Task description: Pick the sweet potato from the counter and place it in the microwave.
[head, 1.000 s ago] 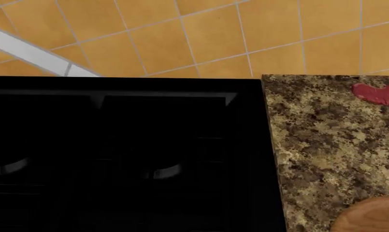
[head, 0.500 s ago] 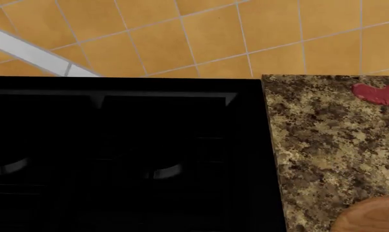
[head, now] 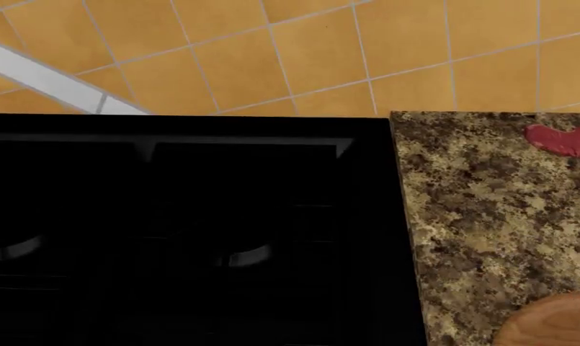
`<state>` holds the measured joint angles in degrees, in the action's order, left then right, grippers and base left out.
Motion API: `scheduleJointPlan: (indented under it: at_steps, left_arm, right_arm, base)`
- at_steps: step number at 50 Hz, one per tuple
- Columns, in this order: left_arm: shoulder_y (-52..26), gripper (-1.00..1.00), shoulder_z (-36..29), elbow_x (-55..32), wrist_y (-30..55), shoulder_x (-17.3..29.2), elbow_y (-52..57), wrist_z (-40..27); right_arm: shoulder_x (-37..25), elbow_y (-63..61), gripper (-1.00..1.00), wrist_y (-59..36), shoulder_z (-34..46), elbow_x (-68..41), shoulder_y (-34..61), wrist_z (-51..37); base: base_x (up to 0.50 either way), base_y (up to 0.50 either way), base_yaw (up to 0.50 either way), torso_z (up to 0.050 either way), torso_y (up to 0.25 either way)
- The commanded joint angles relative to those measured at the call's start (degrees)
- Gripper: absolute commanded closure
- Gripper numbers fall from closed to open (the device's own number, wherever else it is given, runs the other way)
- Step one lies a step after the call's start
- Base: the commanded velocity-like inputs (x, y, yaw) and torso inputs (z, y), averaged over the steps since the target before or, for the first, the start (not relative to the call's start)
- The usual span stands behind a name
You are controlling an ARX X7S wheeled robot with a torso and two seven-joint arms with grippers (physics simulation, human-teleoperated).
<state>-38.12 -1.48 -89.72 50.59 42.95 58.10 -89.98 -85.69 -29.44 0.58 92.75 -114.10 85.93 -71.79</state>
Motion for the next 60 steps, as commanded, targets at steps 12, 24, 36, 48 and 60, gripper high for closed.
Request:
scheduleJointPlan:
  at_steps: [12, 24, 36, 48, 60]
  left_arm:
    - [1.3, -1.0, 2.2, -0.1, 3.3, -2.3, 0.4, 0.0]
    - [1.6, -1.0, 3.2, 0.0, 5.0, -3.4, 0.2, 0.0]
    - [1.2, -1.0, 3.4, 0.0, 6.0, -4.2, -0.1, 0.0]
    - [1.1, -1.0, 3.4, 0.0, 6.1, -4.4, 0.0, 0.0]
    - [1.7, -1.0, 4.3, -0.3, 6.0, -4.2, 0.3, 0.0]
  right_arm:
    - [7.0, 0.4, 1.0, -2.6, -0.7, 11.5, 1.3, -0.9]
    - [8.7, 0.9, 1.0, 3.1, 0.7, 12.7, -3.0, 7.8]
    - [6.4, -3.2, 1.0, 8.1, 0.3, 17.9, -4.6, 11.9]
    - [5.4, -4.4, 1.0, 12.3, 0.5, 23.2, -6.4, 12.5]
    - [4.3, -6.9, 1.0, 12.8, 0.4, 28.5, -6.7, 11.5]
  base:
    - [0.0, 0.0, 0.0, 0.0, 0.0]
    - [0.0, 0.0, 0.0, 0.0, 0.0]
    - [0.0, 0.0, 0.0, 0.0, 0.0]
    - [0.0, 0.0, 0.0, 0.0, 0.0]
    - [0.0, 0.2, 0.0, 0.0, 0.0]
